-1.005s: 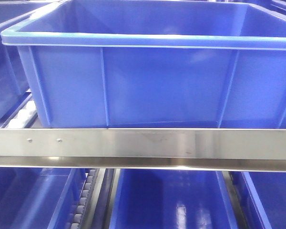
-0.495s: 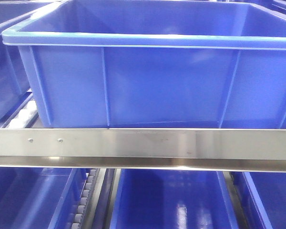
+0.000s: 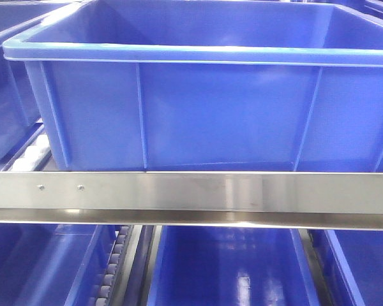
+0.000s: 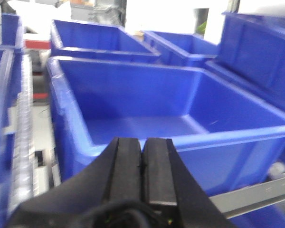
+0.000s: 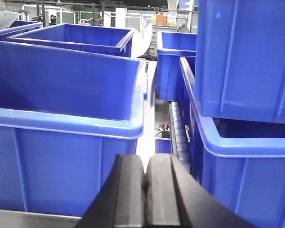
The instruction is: Grab silver tray and place in blue box
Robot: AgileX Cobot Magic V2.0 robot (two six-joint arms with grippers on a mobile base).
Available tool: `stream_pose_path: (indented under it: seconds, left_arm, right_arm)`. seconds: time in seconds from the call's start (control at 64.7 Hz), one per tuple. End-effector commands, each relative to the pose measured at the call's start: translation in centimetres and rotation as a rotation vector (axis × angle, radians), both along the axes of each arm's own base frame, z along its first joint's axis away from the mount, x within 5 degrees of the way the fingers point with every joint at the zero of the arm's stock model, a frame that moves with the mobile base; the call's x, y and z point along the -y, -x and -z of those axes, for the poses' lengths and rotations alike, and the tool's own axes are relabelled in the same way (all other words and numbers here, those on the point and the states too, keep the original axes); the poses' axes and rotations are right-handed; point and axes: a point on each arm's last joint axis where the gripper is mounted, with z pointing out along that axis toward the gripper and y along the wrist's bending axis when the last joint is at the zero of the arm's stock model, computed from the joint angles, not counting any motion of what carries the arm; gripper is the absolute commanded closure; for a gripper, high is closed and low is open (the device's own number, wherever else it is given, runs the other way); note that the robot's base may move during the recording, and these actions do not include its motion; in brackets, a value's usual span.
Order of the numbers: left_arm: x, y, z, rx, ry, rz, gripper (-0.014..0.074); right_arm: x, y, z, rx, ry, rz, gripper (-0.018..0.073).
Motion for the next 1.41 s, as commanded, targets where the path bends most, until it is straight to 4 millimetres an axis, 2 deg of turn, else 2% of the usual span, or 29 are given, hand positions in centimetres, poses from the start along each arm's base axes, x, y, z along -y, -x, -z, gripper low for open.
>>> stream_pose_path:
  seconds: [0.0, 0.093, 0.216, 0.356, 0.464, 0.788, 0.989, 1.067, 1.391]
  left_arm:
    - [-0.1, -0.1, -0.7, 0.000, 0.008, -0.014, 0.0692]
    - [-0.5, -0.2, -0.3, -0.048, 0.006, -0.056, 0.0692]
    - [-1.1, 0.7, -0.1, 0.031, -0.137, -0.079, 0.0692]
    - [-2.4, 2.0, 0.4, 0.070, -0.149, -0.150, 0.0692]
    - [-3.1, 2.6, 1.9, 0.071, -0.084, -0.253, 0.0693]
    - [-3.5, 1.5, 6.7, 0.182, 0.046, -0.437, 0.0693]
    - [-3.9, 1.4, 6.9, 0.160, 0.076, -0.501, 0.0693]
    - [-4.0, 1.3, 7.2, 0.141, 0.031, -0.514, 0.0692]
    - [-3.6, 1.4, 8.3, 0.043, -0.027, -0.452, 0.0693]
  right_arm:
    - [0.0, 0.3, -0.8, 0.099, 0.000, 0.008, 0.0510]
    - [0.0, 0.3, -0.8, 0.099, 0.000, 0.008, 0.0510]
    - [0.0, 0.3, -0.8, 0.099, 0.000, 0.008, 0.0510]
    - [0.0, 0.3, -0.8, 0.099, 0.000, 0.008, 0.0510]
    - [0.0, 0.3, -0.8, 0.099, 0.000, 0.008, 0.0510]
    - [0.0, 0.3, -0.8, 0.099, 0.000, 0.008, 0.0510]
    - [0.0, 0.3, -0.8, 0.099, 0.000, 0.008, 0.0510]
    - [0.0, 0.3, -0.8, 0.099, 0.000, 0.008, 0.0510]
    - [0.0, 0.3, -0.8, 0.100, 0.000, 0.008, 0.0510]
